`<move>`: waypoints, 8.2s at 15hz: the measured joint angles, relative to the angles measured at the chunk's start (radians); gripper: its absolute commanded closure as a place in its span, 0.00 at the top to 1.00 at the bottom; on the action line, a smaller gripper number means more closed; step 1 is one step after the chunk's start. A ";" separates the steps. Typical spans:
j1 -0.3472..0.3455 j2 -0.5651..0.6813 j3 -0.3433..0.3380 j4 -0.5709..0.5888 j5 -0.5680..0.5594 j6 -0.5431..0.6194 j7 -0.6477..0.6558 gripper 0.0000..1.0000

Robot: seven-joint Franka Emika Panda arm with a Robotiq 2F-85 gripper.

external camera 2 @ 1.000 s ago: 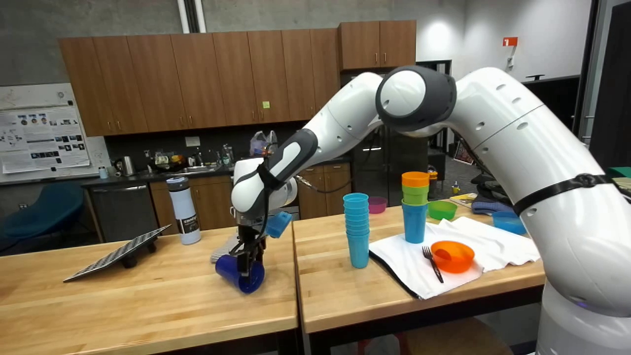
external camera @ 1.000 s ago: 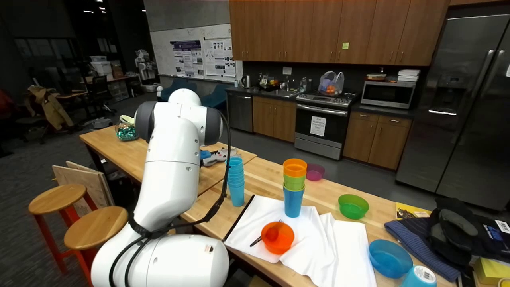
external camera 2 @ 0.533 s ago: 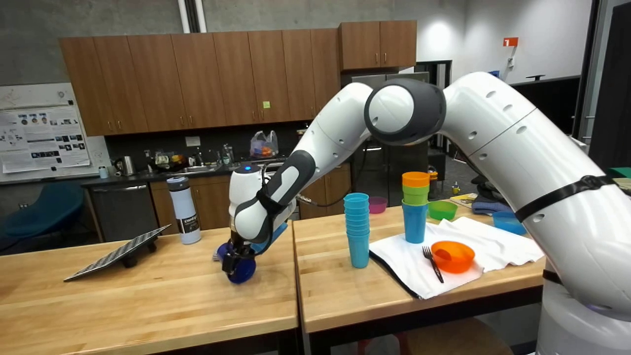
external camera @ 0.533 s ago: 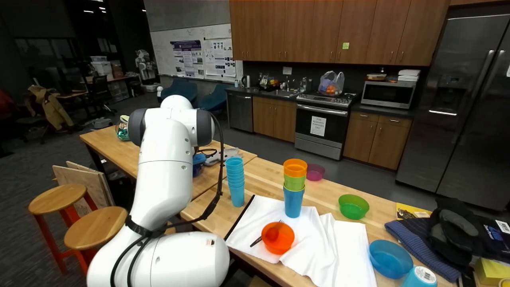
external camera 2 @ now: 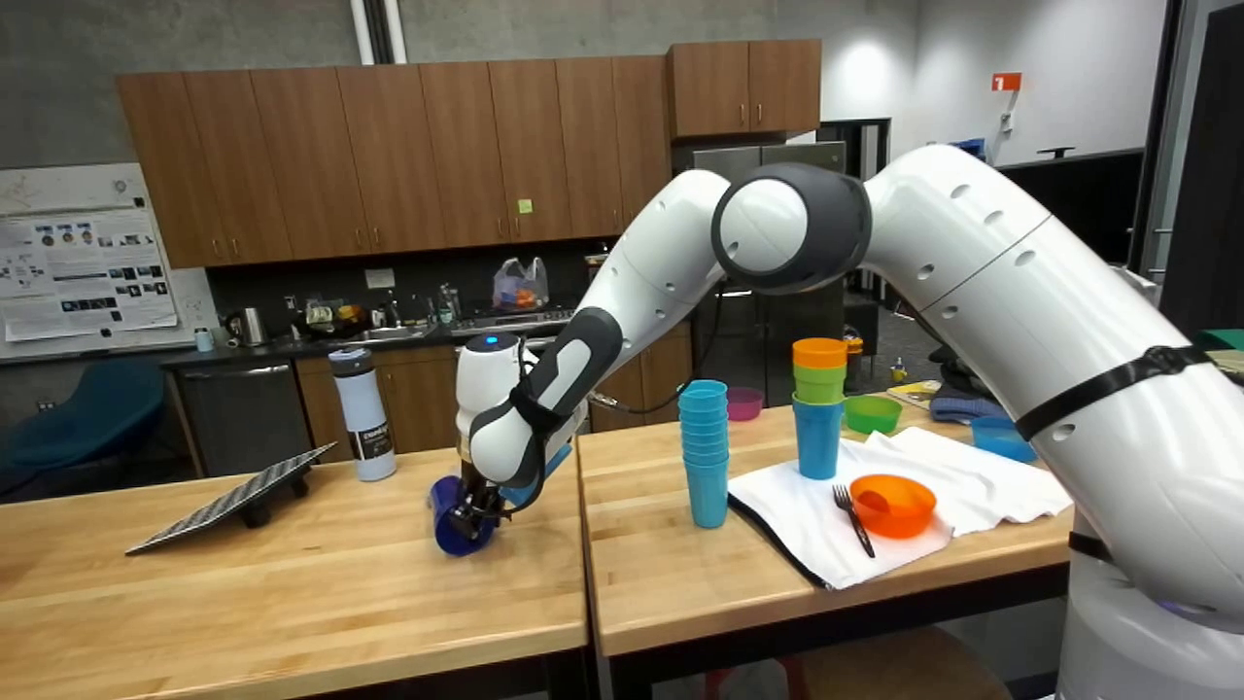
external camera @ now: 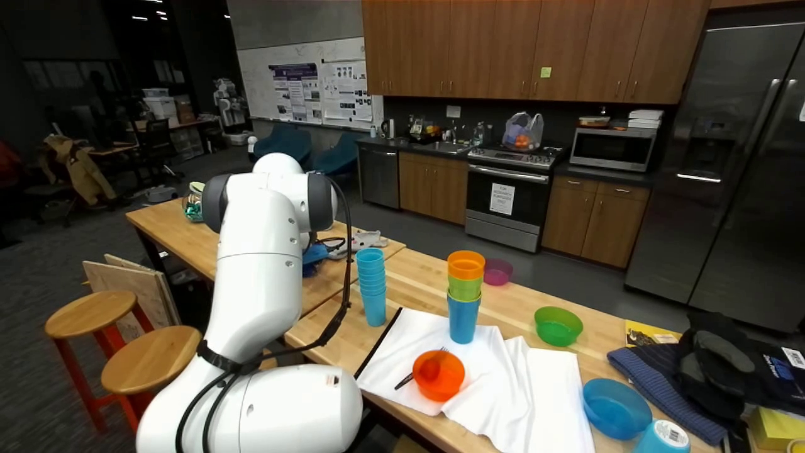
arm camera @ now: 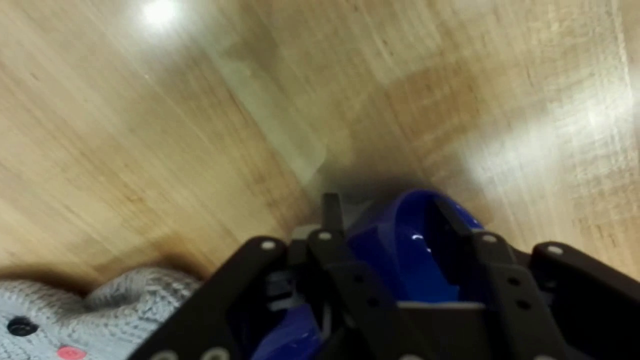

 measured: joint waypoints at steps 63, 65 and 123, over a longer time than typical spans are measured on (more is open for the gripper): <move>-0.051 -0.491 0.112 -0.009 -0.144 -0.881 0.044 0.01; -0.052 -0.518 0.134 0.019 -0.142 -0.977 0.042 0.04; -0.586 -1.166 0.013 -0.345 0.182 -1.096 0.338 0.01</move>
